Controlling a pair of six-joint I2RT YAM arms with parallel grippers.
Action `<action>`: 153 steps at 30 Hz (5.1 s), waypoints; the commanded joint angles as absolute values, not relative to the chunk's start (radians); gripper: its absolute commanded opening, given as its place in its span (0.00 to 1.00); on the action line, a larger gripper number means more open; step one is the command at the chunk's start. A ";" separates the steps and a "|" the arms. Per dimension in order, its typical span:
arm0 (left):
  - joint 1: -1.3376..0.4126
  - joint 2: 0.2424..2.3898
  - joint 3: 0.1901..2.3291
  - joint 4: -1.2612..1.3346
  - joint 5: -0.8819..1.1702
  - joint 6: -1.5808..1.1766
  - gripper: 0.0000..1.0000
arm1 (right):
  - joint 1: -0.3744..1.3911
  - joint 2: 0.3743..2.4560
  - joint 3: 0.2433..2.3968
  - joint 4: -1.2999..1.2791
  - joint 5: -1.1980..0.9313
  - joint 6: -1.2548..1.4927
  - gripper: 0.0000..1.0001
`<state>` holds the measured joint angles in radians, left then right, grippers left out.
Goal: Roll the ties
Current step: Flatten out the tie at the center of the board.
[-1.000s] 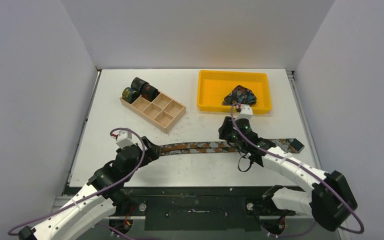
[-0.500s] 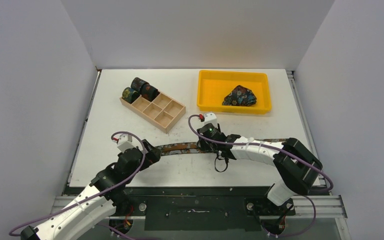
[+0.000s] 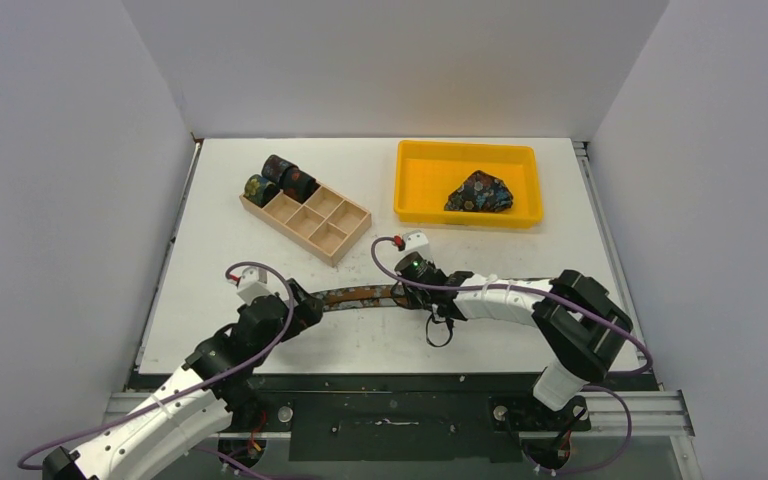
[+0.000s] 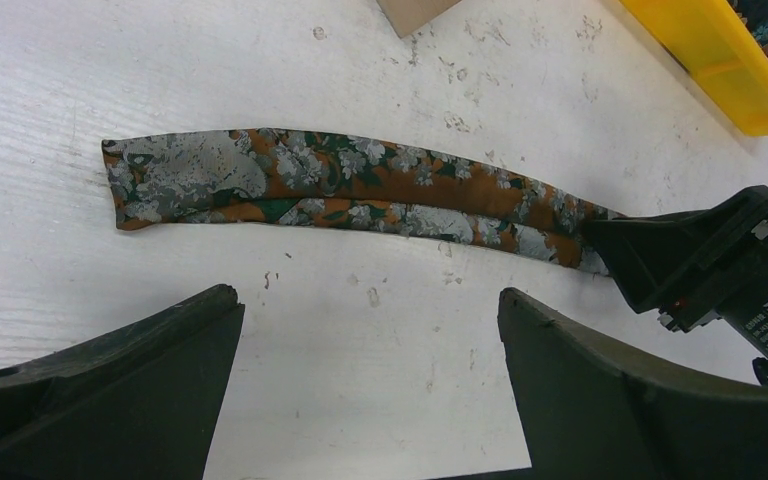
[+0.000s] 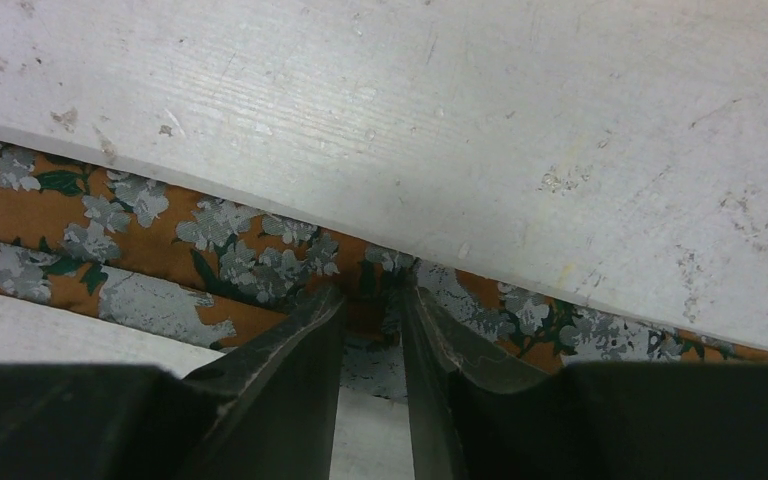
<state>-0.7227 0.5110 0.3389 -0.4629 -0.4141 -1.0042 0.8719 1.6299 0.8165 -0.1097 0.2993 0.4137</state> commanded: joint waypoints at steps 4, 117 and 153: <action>-0.714 0.514 0.336 -0.403 -0.400 -0.982 1.00 | 0.877 1.637 0.808 -0.096 0.299 0.423 0.17; -0.351 1.045 0.284 -0.160 -0.397 -1.094 0.15 | 0.693 0.843 0.560 -0.393 0.631 0.677 0.44; -0.359 0.798 0.136 0.018 -0.102 -1.103 0.31 | -0.199 1.371 0.441 0.115 0.210 0.816 0.44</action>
